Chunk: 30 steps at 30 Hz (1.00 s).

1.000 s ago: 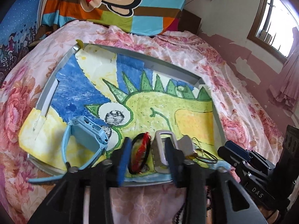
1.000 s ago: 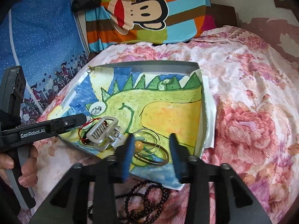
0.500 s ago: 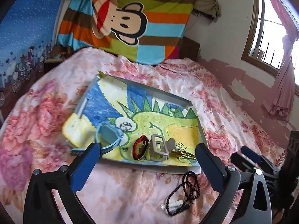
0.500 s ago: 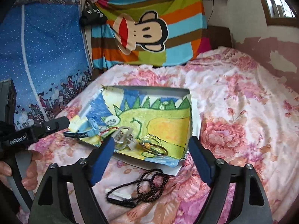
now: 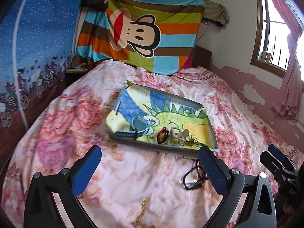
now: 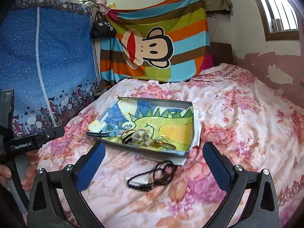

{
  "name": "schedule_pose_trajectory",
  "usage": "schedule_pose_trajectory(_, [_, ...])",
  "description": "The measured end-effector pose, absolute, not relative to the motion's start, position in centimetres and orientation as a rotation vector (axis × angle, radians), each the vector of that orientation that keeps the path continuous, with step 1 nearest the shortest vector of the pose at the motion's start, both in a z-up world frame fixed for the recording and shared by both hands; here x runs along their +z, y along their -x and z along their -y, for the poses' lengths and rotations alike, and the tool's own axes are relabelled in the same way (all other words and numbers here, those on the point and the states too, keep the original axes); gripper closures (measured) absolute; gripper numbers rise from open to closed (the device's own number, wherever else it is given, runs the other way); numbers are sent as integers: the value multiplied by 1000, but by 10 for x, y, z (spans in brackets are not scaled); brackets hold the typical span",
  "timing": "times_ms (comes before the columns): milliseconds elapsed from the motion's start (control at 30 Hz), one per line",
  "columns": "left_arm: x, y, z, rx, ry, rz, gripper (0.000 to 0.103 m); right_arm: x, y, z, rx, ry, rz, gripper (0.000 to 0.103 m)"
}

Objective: Organize jewelry
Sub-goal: 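Withdraw both tools from the tray toward the gold chain and black necklace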

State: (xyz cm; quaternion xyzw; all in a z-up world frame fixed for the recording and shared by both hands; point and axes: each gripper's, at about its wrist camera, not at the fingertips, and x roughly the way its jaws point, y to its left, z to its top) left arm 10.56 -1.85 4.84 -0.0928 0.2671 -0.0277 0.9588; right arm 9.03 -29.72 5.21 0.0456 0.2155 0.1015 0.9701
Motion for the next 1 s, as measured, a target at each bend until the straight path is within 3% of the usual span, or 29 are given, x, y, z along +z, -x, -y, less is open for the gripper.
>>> schedule_pose_trajectory(467, [49,-32,4,-26,147,-550,0,45,-35,296,222,-113,-474,2])
schedule_pose_trajectory(1000, [2,-3,-5,-70,112,-706,0,6,-7,297,250,-89,-591,2])
